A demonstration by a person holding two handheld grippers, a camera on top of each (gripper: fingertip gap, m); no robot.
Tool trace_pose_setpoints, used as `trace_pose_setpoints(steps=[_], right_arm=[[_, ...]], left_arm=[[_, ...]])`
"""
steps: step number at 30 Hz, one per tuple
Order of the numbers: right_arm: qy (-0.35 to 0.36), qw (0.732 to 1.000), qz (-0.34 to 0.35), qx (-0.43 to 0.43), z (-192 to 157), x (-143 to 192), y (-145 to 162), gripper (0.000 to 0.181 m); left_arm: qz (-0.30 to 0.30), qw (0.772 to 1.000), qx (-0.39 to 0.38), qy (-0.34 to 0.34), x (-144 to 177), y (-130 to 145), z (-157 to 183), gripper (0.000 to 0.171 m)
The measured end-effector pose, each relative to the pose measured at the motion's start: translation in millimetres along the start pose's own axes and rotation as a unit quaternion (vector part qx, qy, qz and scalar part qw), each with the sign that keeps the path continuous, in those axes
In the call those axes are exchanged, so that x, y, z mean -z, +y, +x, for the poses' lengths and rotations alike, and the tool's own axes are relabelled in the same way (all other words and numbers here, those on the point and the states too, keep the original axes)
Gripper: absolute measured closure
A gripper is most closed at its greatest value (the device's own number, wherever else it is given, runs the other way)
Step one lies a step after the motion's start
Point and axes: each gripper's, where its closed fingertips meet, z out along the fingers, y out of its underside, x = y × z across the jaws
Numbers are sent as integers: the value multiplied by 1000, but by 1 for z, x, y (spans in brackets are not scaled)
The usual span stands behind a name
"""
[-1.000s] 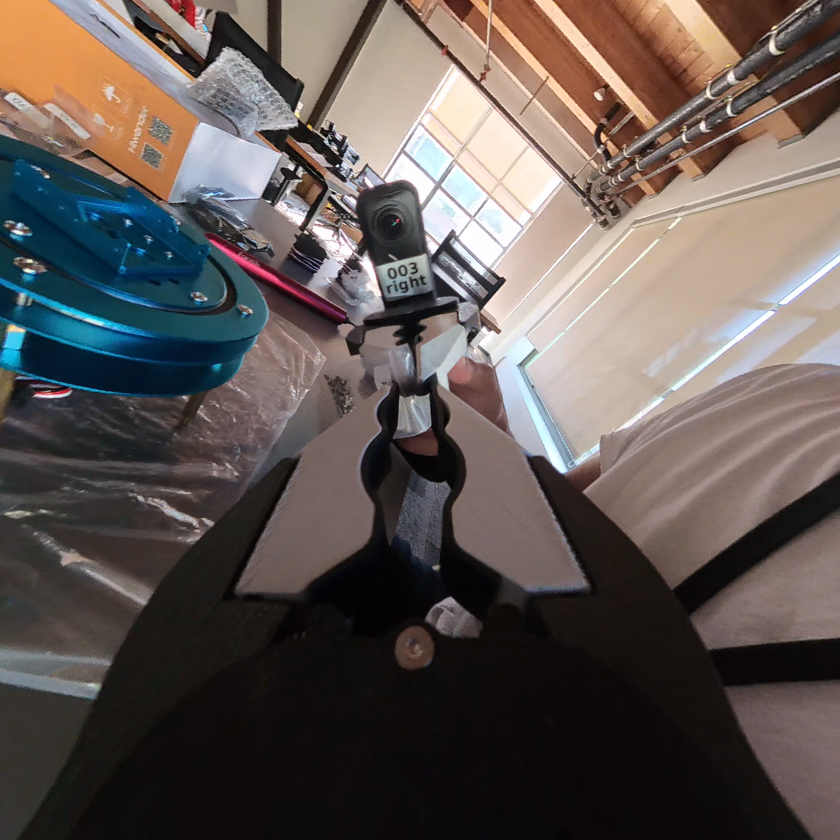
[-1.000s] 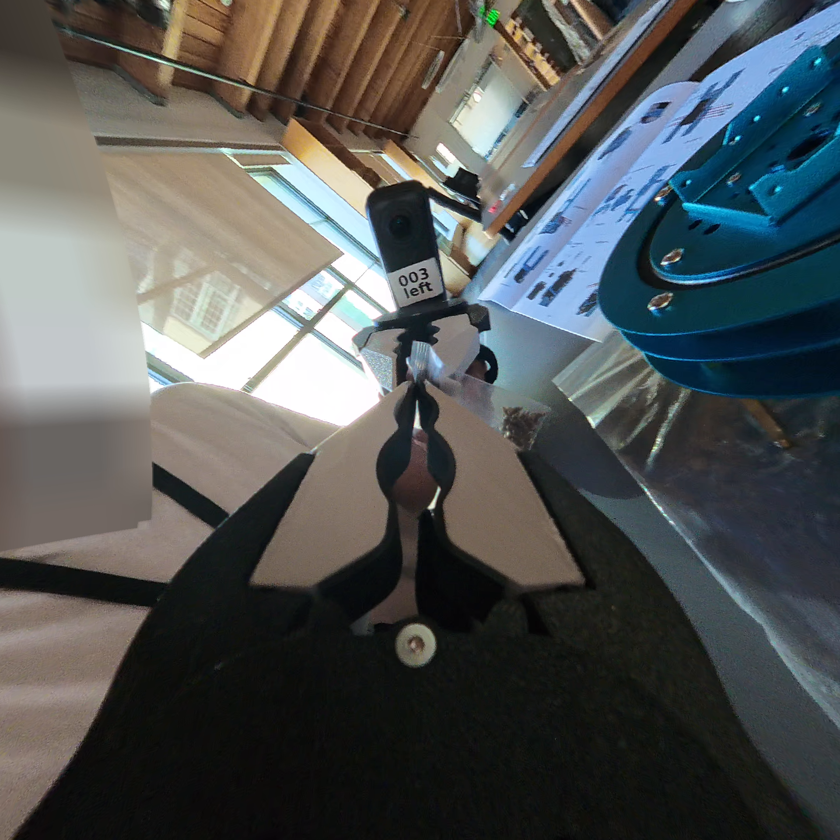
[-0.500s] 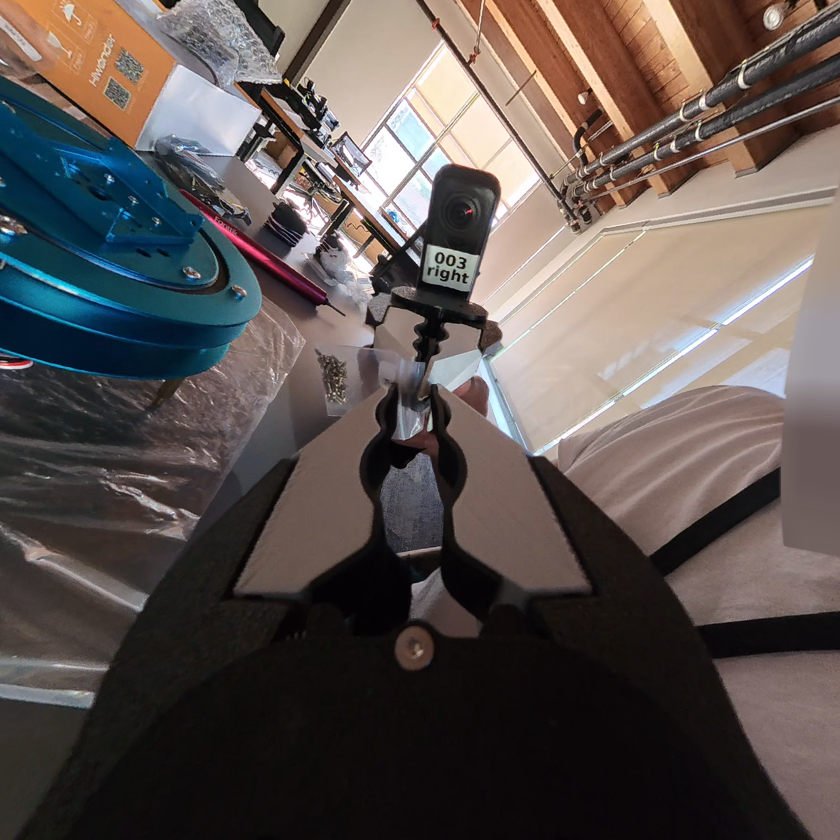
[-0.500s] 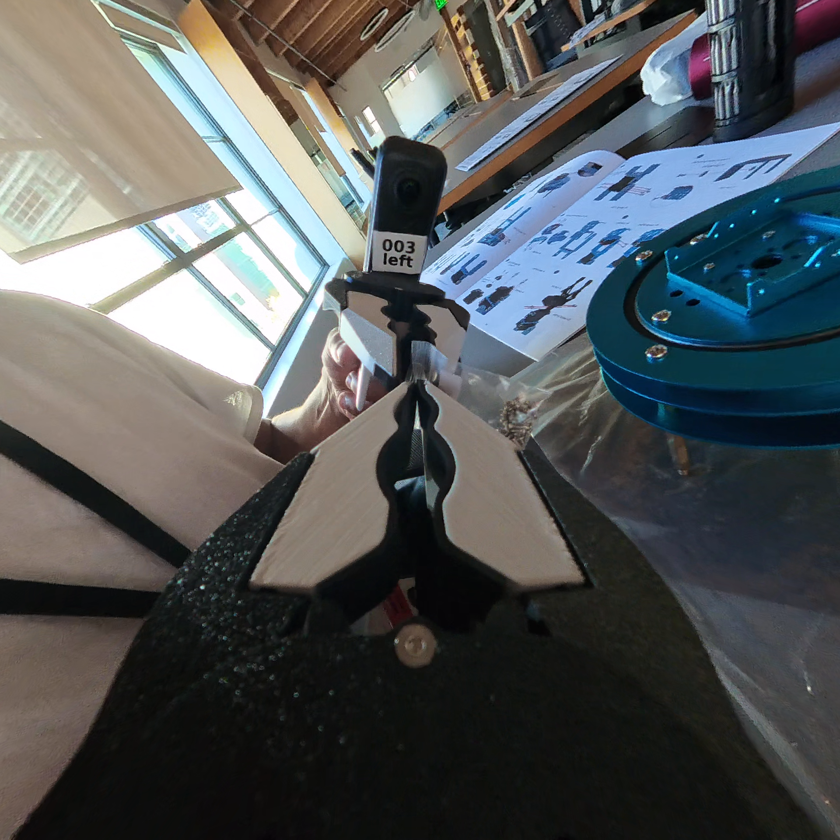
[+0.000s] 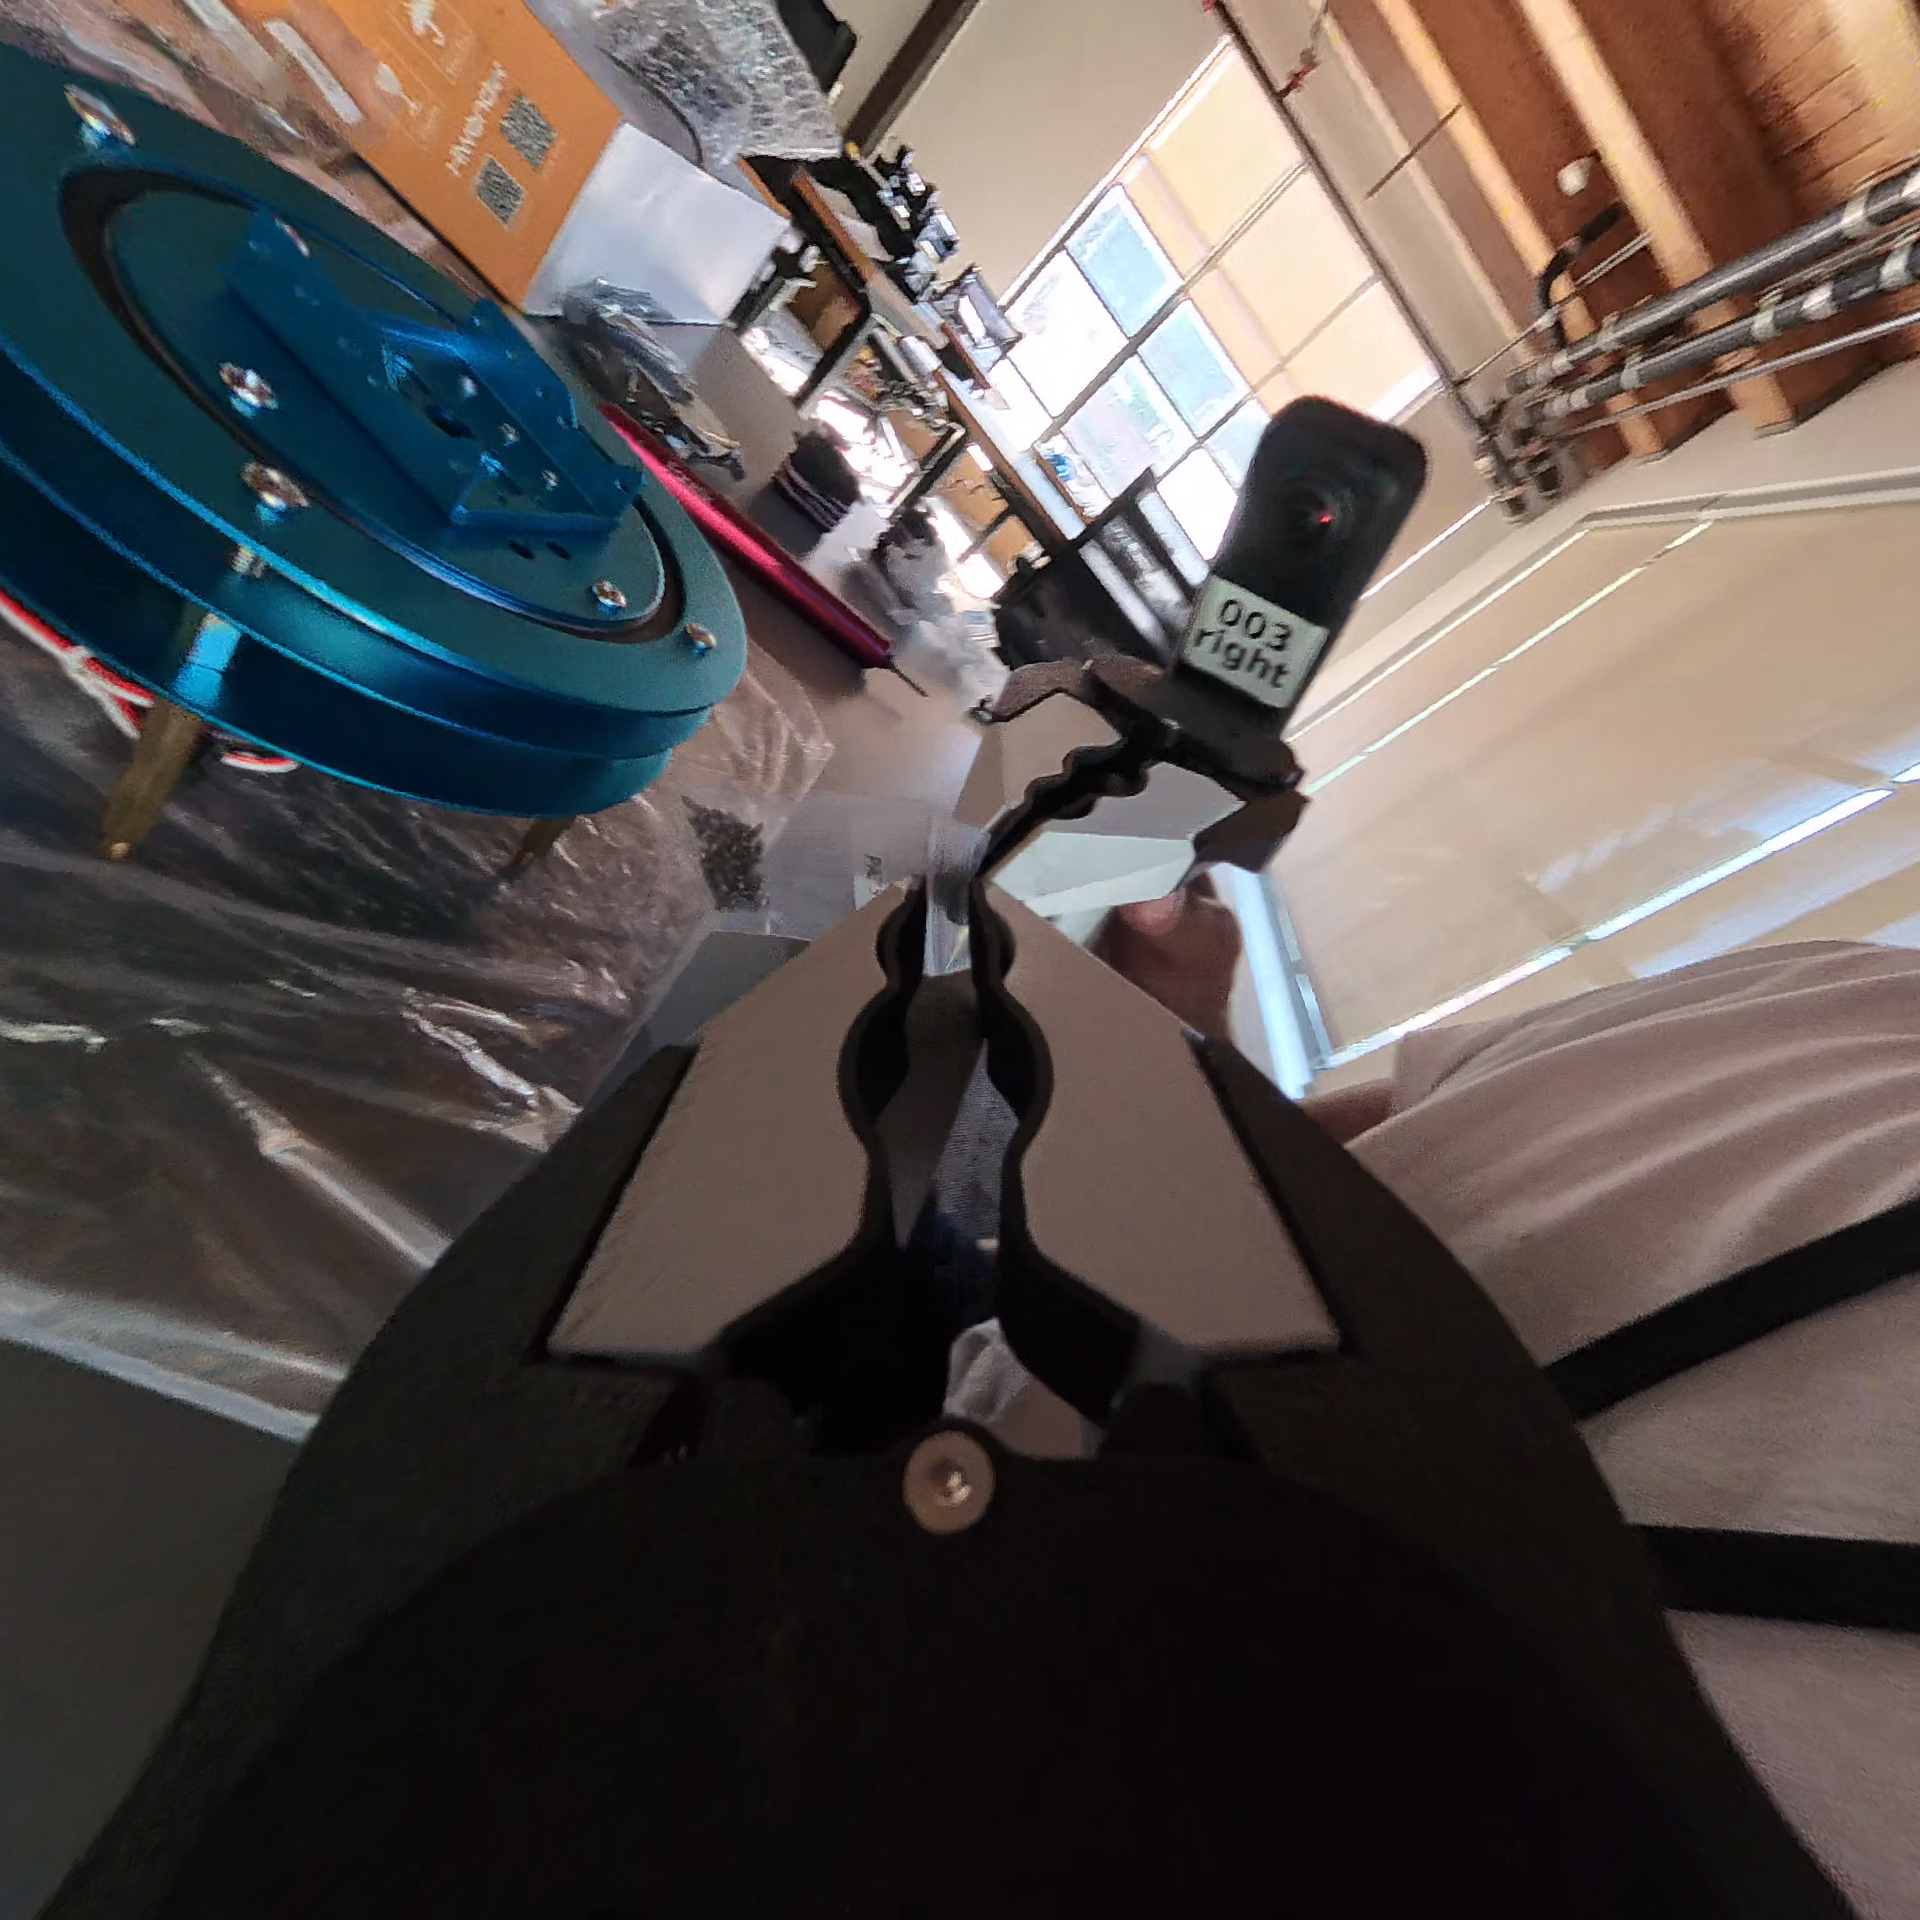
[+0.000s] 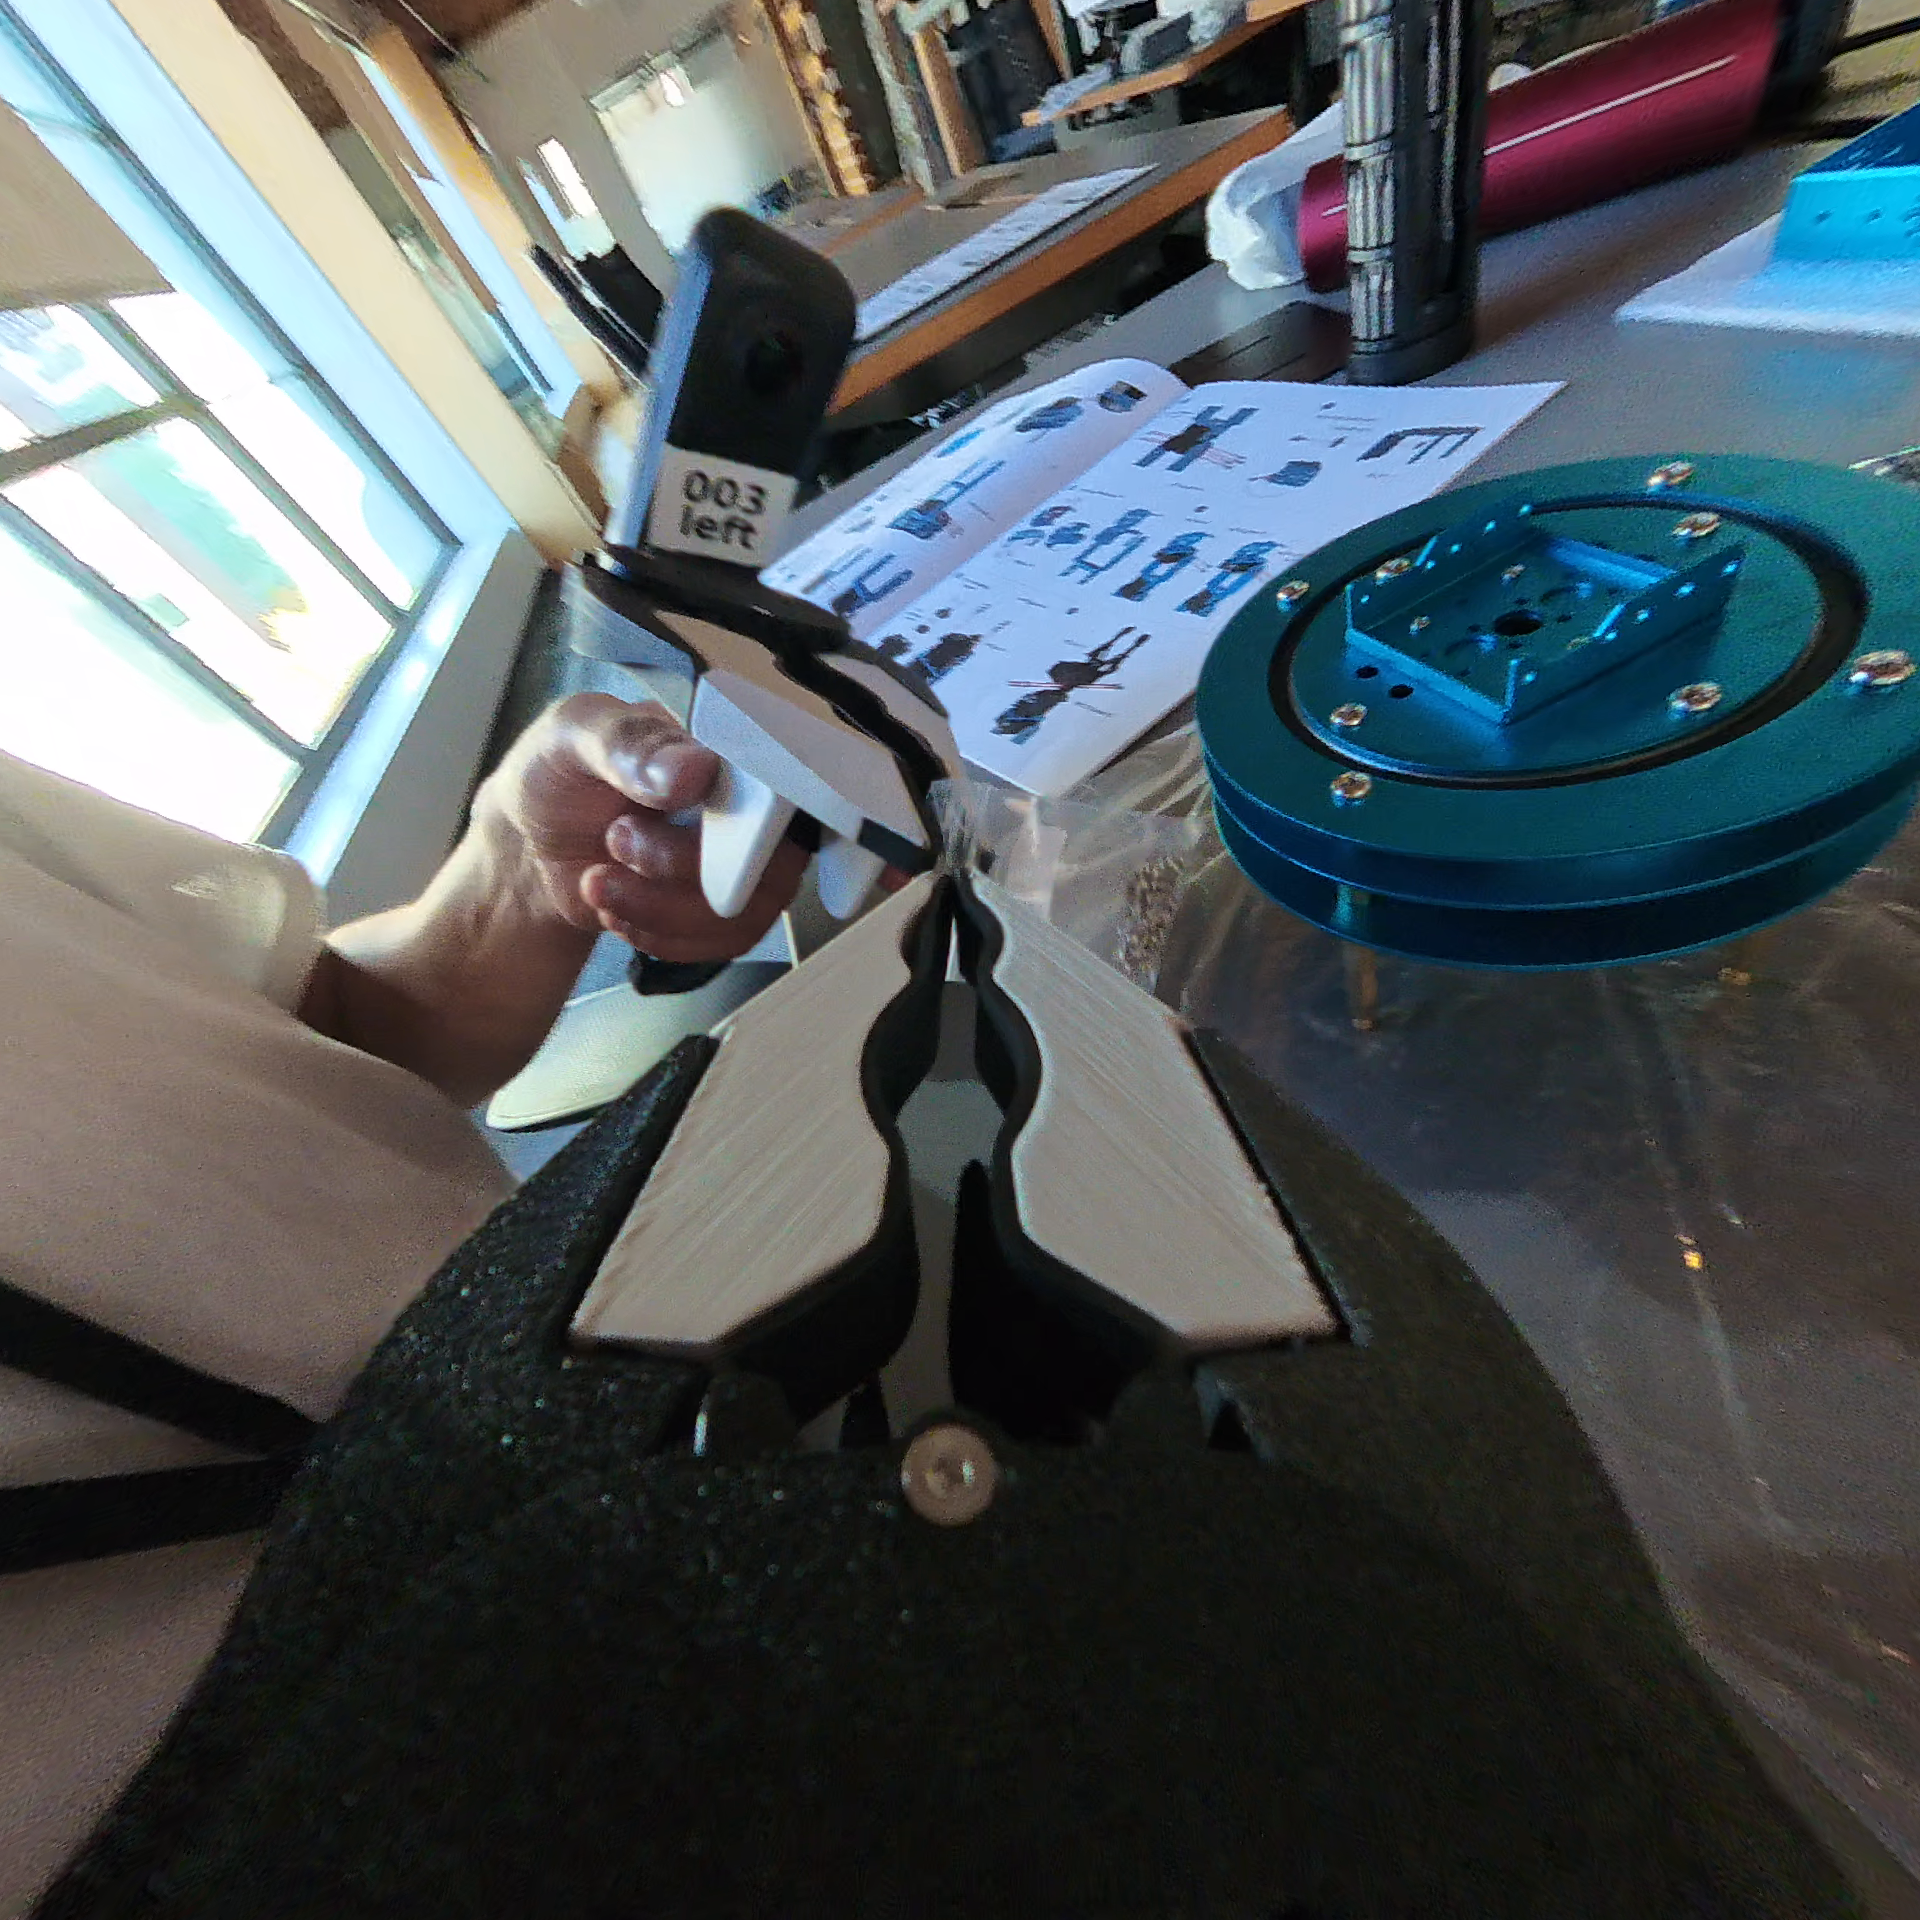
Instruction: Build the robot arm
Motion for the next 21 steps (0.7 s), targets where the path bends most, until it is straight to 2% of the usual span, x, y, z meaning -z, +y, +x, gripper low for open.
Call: trace_pose_setpoints(steps=[5, 9, 13, 17, 21], right_arm=[[38, 999, -10, 29, 4, -3, 3, 181], [92, 995, -20, 21, 20, -2, 8, 181], [145, 988, -39, 37, 30, -5, 12, 181], [223, 969, -56, 90, 48, 2, 11, 181], [187, 978, -74, 57, 41, -3, 17, 181]], left_arm=[[-13, 990, -104, -93, 0, 0, -8, 171], [-36, 963, -191, -188, 0, 5, -21, 171], [-27, 955, -191, -228, -2, 8, -29, 171], [-7, 960, -157, -233, 0, 9, -36, 171], [-7, 965, -121, -233, 1, 18, -40, 171]])
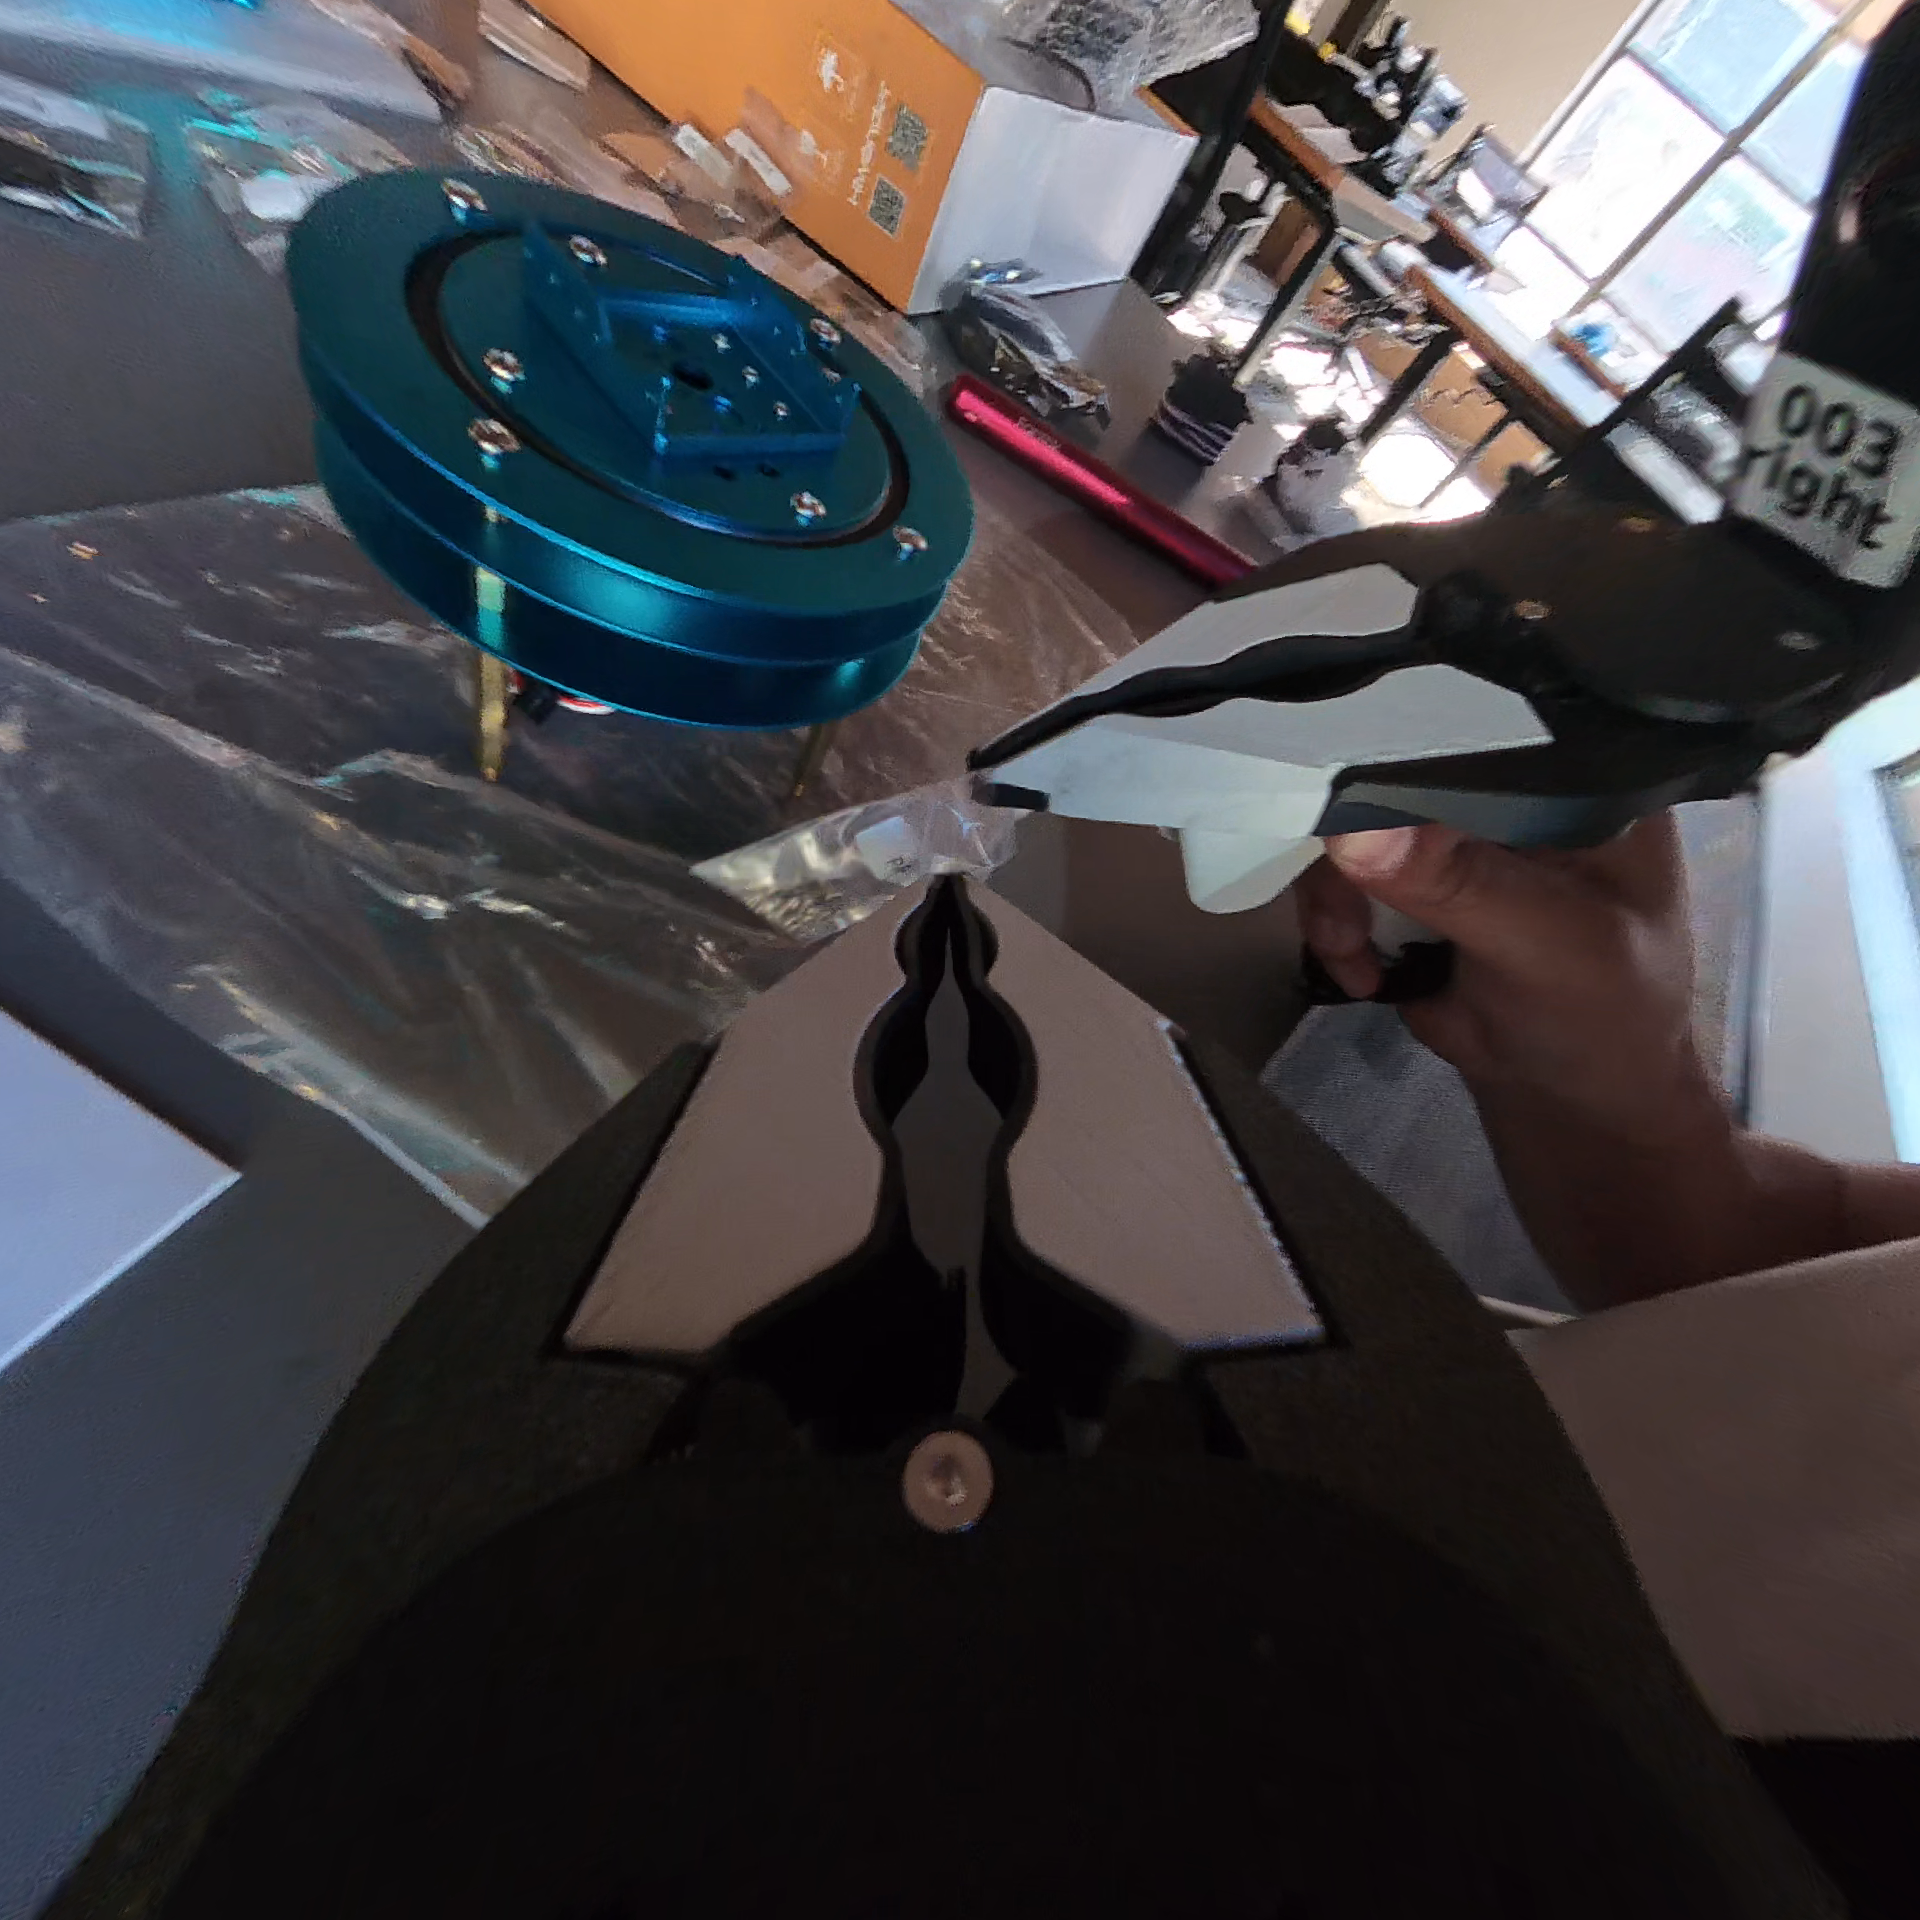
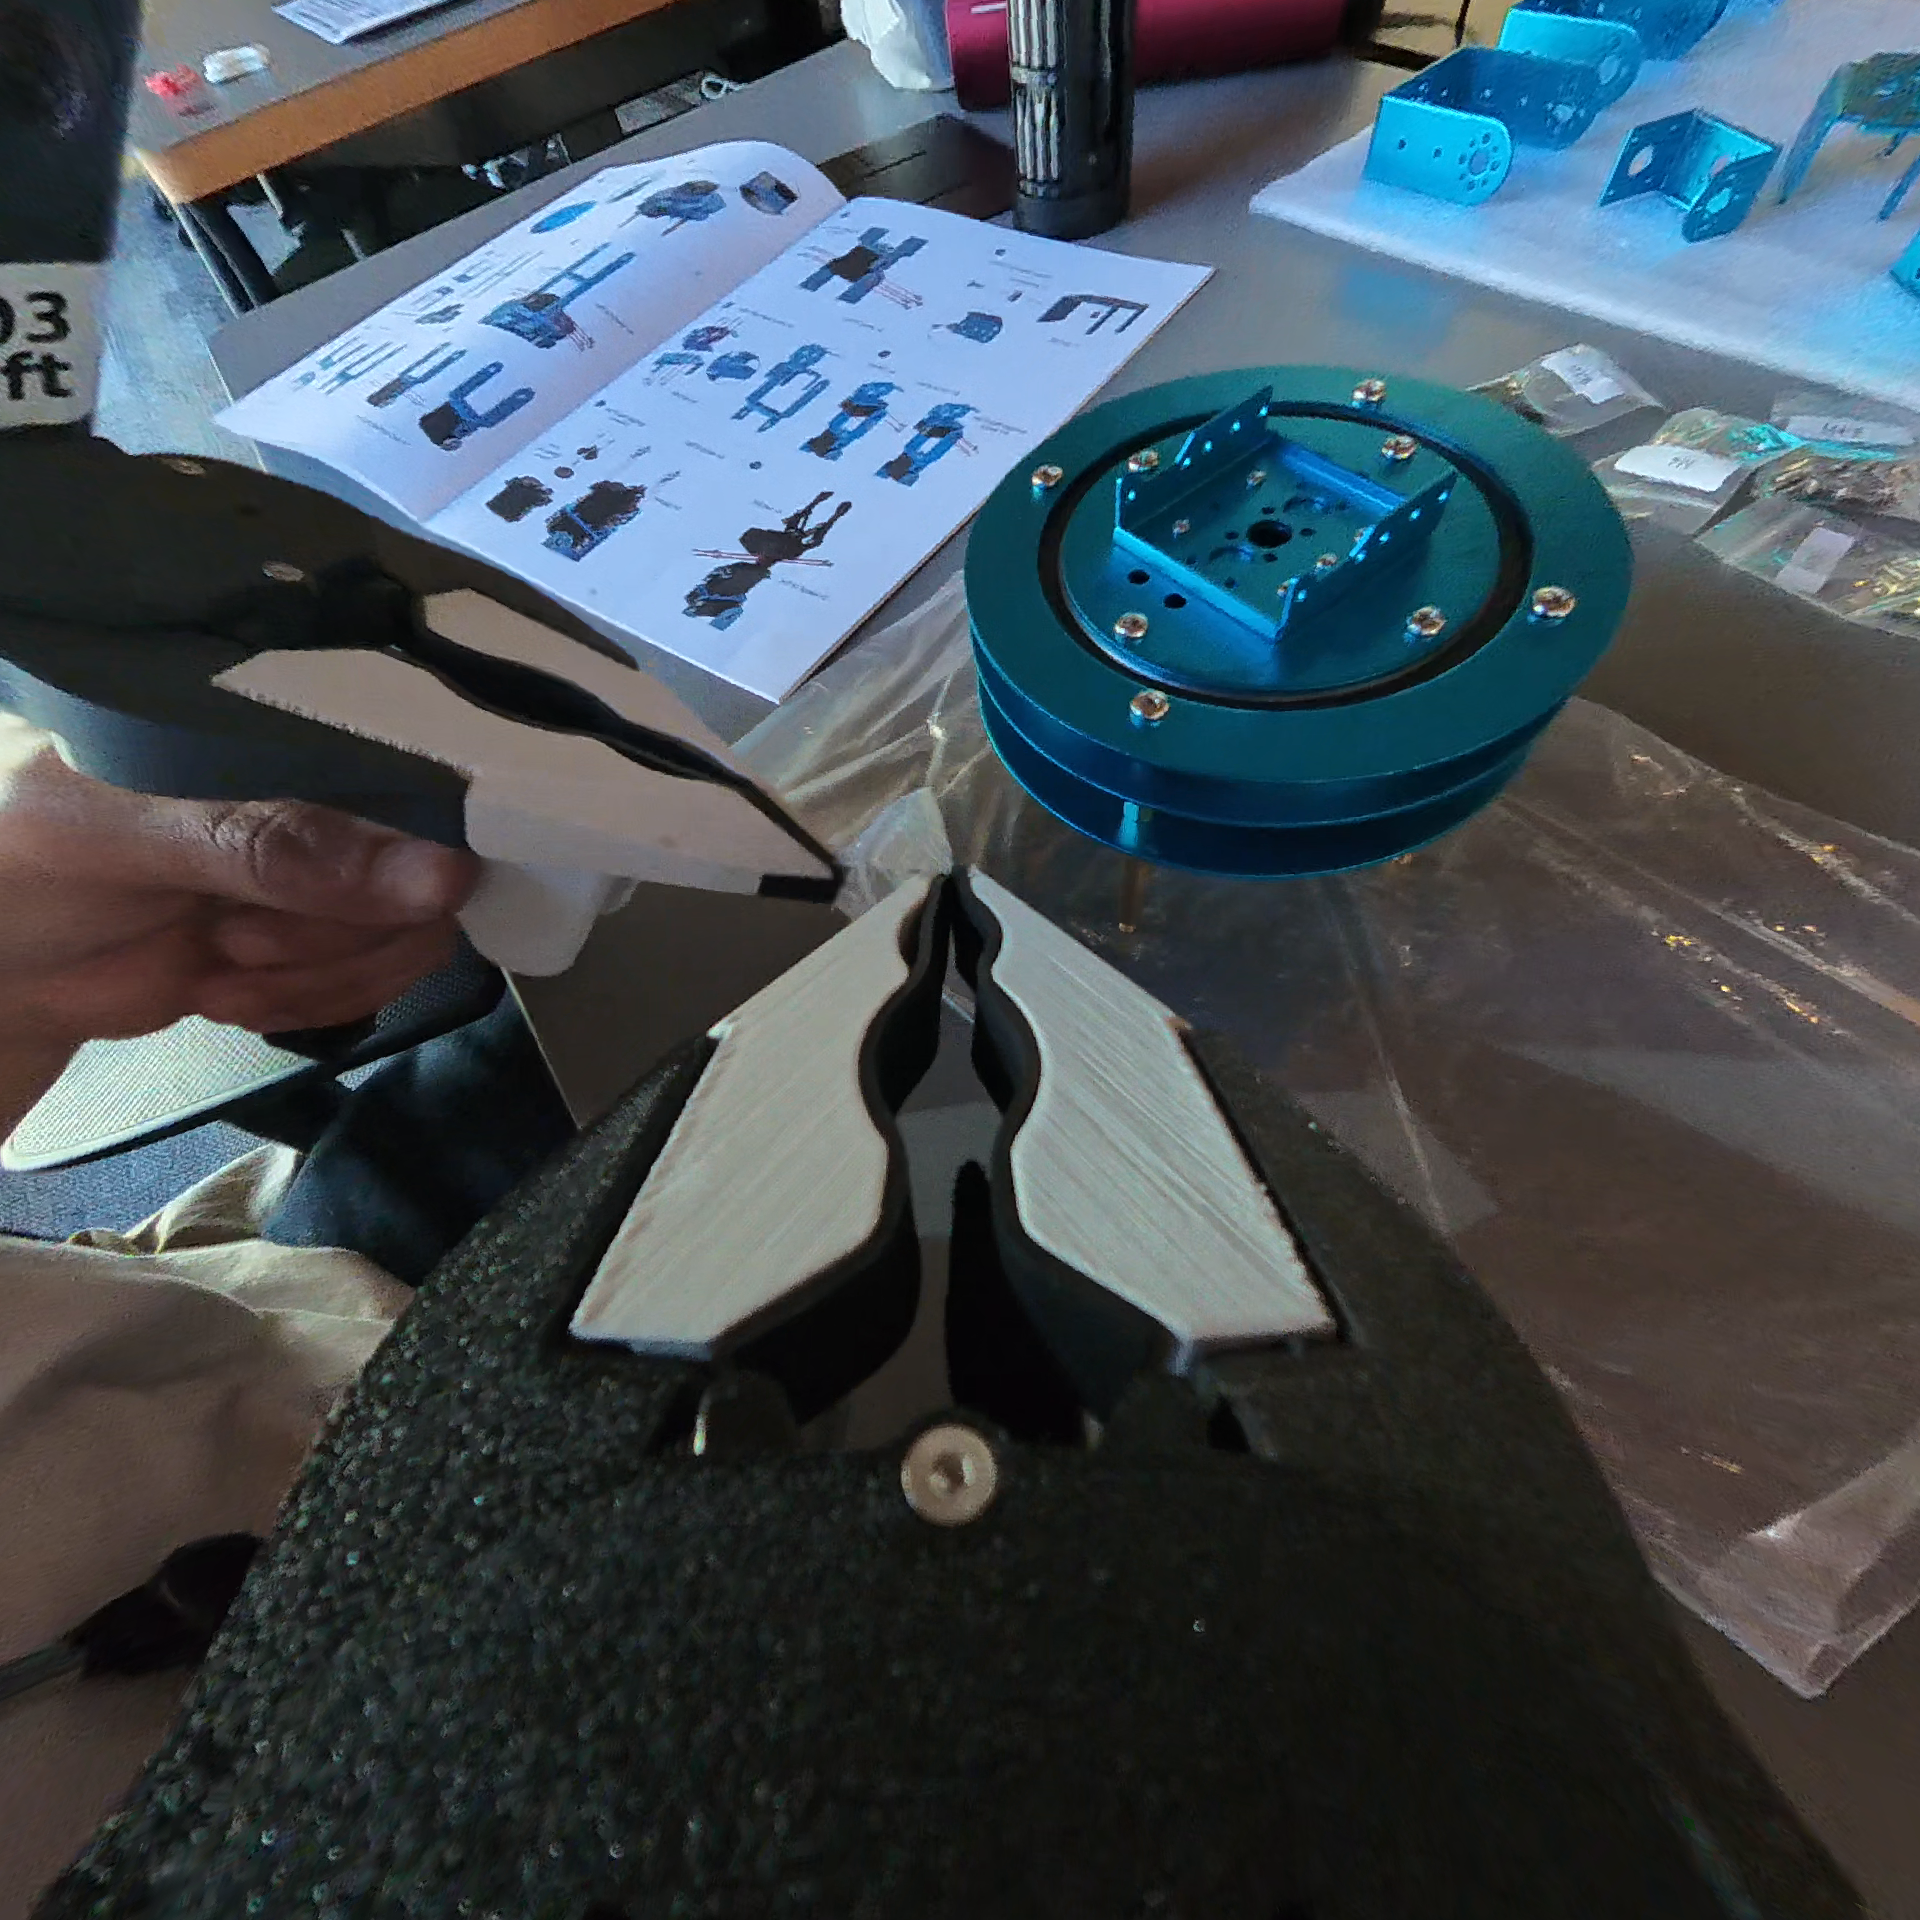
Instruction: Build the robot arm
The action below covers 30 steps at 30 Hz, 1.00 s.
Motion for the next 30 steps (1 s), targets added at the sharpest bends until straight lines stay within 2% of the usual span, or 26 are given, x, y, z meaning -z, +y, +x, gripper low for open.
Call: trace_pose_setpoints(steps=[3, 5, 8, 9, 13, 15, 20, 22, 30], right_arm=[[-15, 999, -1, 47, -3, 5, -7, 181], [-79, 992, 5, 98, -21, 10, -9, 179], [-154, 968, -16, 197, -35, 19, 4, 136], [-168, 958, -20, 232, -37, 20, 8, 127], [-155, 924, -33, 349, -35, 15, 11, 115], [-144, 914, -34, 377, -30, 9, 9, 116], [-197, 908, -37, 368, -43, 2, 15, 118], [-195, 911, -33, 363, -44, -3, 16, 135], [-201, 912, -16, 357, -47, -8, 9, 158]], left_arm=[[-1, 999, 32, 31, 2, -2, 4, 171], [-22, 997, 39, 57, 3, -2, 6, 171], [-82, 989, 45, 111, 4, 4, 13, 171], [-104, 986, 39, 125, 4, 5, 15, 171], [-181, 968, 32, 171, 6, 7, 22, 171], [-204, 962, 29, 181, 7, 8, 23, 171], [-212, 955, 47, 200, 9, 5, 25, 171], [-207, 956, 52, 202, 11, 4, 24, 171], [-194, 961, 52, 189, 20, 2, 11, 171]])
